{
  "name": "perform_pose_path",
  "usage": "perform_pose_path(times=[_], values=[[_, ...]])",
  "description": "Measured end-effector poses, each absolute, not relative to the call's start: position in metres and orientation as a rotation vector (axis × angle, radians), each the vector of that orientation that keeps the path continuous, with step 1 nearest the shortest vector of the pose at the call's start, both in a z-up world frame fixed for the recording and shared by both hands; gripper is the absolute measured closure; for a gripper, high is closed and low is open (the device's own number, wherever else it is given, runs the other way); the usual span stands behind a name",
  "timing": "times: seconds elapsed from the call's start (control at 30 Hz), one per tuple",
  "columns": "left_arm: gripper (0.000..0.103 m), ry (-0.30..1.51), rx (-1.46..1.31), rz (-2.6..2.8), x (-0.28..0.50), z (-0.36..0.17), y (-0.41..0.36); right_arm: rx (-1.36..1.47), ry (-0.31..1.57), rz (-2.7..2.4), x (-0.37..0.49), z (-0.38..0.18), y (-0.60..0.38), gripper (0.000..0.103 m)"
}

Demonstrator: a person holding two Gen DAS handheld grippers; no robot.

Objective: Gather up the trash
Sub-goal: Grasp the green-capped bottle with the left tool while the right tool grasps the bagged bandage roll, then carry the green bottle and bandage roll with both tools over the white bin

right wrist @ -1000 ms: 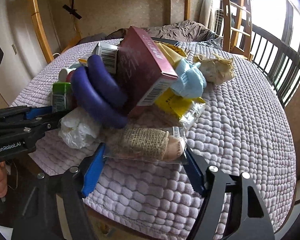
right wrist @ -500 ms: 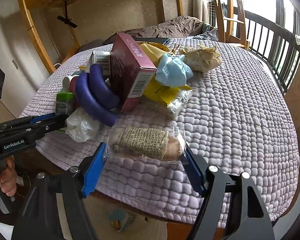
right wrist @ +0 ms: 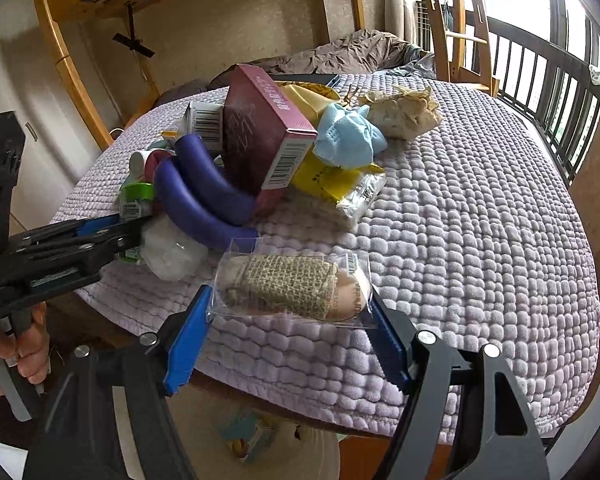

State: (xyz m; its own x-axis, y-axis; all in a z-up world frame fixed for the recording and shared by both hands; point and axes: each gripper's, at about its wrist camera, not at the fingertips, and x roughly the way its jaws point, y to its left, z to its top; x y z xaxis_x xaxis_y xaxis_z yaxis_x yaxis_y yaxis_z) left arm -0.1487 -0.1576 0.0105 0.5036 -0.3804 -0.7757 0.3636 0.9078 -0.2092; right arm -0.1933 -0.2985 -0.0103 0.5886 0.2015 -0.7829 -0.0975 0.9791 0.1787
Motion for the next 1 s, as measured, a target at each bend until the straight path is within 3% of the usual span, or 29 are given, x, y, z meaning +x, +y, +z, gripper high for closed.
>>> perform_pose_path(times=[1.0], values=[[0.064,0.977,-0.098,-0.437,-0.199,0.02,-0.112,0.132,0.905,0.187,-0.232,0.006,-0.302,0.031]])
